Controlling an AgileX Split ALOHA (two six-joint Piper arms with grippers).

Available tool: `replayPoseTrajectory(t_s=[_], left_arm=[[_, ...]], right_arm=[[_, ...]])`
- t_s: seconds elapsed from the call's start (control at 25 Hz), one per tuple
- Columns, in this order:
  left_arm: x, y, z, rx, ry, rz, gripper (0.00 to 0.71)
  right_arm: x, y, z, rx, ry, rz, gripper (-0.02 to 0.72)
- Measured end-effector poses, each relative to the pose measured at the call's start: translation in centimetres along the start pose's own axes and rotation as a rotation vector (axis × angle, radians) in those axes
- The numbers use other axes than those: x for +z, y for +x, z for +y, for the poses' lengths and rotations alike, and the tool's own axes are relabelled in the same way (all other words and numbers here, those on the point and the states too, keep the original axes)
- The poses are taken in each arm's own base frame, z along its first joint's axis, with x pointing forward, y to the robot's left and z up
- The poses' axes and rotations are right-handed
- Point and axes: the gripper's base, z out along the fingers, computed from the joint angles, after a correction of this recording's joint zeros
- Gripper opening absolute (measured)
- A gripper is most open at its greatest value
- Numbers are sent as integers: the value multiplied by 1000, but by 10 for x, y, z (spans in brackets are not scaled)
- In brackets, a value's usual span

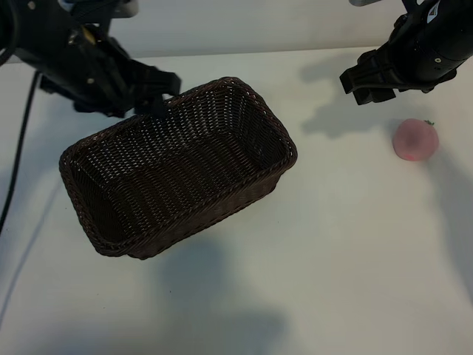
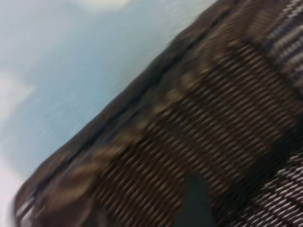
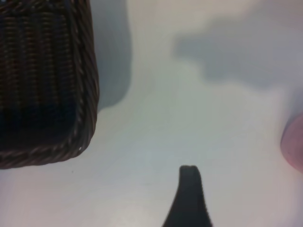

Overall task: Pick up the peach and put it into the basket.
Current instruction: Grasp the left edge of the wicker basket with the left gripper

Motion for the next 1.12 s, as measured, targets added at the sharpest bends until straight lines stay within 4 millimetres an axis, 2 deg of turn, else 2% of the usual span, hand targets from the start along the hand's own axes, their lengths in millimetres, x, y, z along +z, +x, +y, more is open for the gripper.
replayPoseTrajectory(t_s=[0.28,0.48,0.64,0.76,1.0,1.12], left_arm=[[-7,48,26,-173,-188,38,554],[4,72,37,-323,-271,51,554],[16,80,42,-428,-292,5,554],[23,79,42,-464,-278,-20,554],[48,81,41,-472,-282,62,554],[53,82,41,-455,-284,85,554]], right_arm=[[0,-1,0,0,0,-8,560],[0,-1,0,0,0,-8,560],[0,-1,0,0,0,-8,560],[0,-1,0,0,0,-8,560],[0,-1,0,0,0,-8,560],[0,-1,0,0,0,-8,560]])
